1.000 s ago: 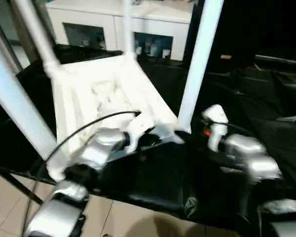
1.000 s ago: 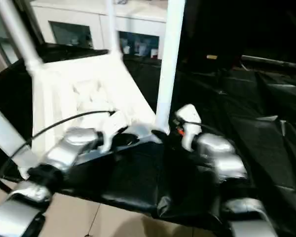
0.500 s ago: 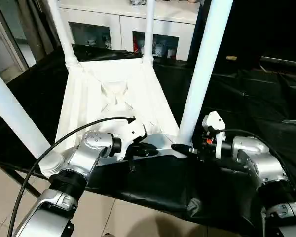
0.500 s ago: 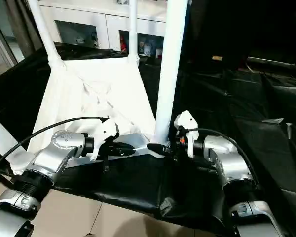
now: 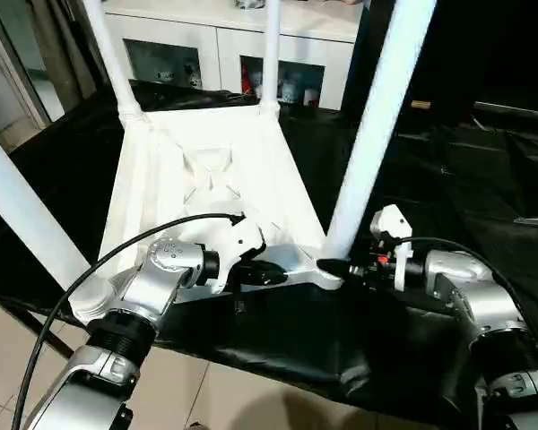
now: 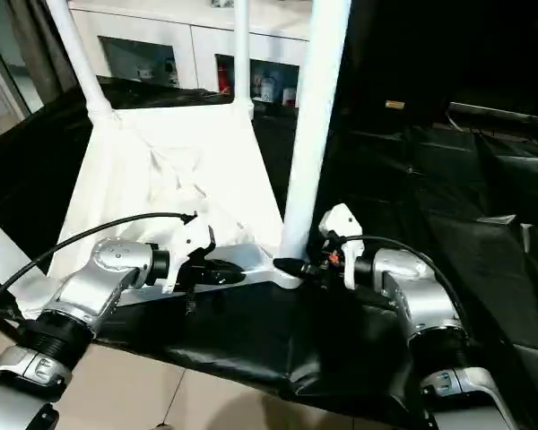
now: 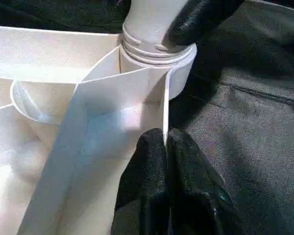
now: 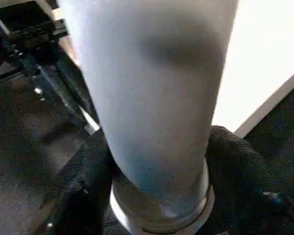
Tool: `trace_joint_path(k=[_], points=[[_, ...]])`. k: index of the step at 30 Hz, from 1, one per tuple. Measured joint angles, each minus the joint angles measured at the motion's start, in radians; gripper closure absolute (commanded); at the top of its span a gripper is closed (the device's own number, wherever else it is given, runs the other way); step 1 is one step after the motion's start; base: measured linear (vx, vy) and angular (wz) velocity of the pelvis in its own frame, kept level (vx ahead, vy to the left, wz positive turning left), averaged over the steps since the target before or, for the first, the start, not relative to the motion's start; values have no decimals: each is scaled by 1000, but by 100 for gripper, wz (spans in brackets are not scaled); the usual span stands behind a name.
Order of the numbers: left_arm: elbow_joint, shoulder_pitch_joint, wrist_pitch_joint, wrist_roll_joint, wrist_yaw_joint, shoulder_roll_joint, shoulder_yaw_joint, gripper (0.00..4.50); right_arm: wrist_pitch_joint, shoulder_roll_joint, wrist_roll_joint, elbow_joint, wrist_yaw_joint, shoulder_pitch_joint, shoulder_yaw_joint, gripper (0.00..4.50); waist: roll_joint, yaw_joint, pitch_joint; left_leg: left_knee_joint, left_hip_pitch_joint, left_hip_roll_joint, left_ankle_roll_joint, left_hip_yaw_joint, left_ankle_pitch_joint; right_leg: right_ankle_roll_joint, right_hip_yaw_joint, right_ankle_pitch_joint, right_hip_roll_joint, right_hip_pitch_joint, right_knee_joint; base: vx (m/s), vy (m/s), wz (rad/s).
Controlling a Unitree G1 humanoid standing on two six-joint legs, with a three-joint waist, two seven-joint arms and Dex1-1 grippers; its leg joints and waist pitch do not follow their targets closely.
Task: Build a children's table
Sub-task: Rotate leg to tighten
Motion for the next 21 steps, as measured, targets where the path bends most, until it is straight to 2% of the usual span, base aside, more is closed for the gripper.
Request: trace_joint_path(k=[1,6,11,17,18,21], points=[[9,-4,0,5,16,-7,0,450,1,12,0,0,-25,6,-8,209,0,0,0,0,0,0,0,0,0,0,0,0,0,1,0,0,0,0],[101,-62,4,44,178,-81,4,450,-21,117,-37,27,-295,3,-63,229,-1,-9,0,1,3,0,0,0,0,4,0,-2,0,3,0,0,0,0],[173,-112,47,79,377,-175,18,450,-6,245,-98,73,-663,-49,-99,235,-4,-33,-1,1,5,0,0,-2,0,5,-1,-2,0,5,-2,0,0,0],[196,-127,44,86,410,-188,18,450,-9,276,-116,91,-737,-68,-107,235,-5,-38,-2,1,5,-1,0,-3,0,5,-1,-2,0,7,-3,0,0,0],[197,-127,41,86,407,-187,18,450,-12,279,-115,92,-735,-68,-110,172,-5,-38,-2,1,5,-1,0,-3,0,5,-1,-2,0,7,-3,0,0,0],[196,-126,32,84,387,-174,18,450,-17,284,-81,93,-690,-67,-124,167,-6,-40,-1,0,4,-1,0,-4,0,5,-2,-2,0,6,-3,0,0,0]])
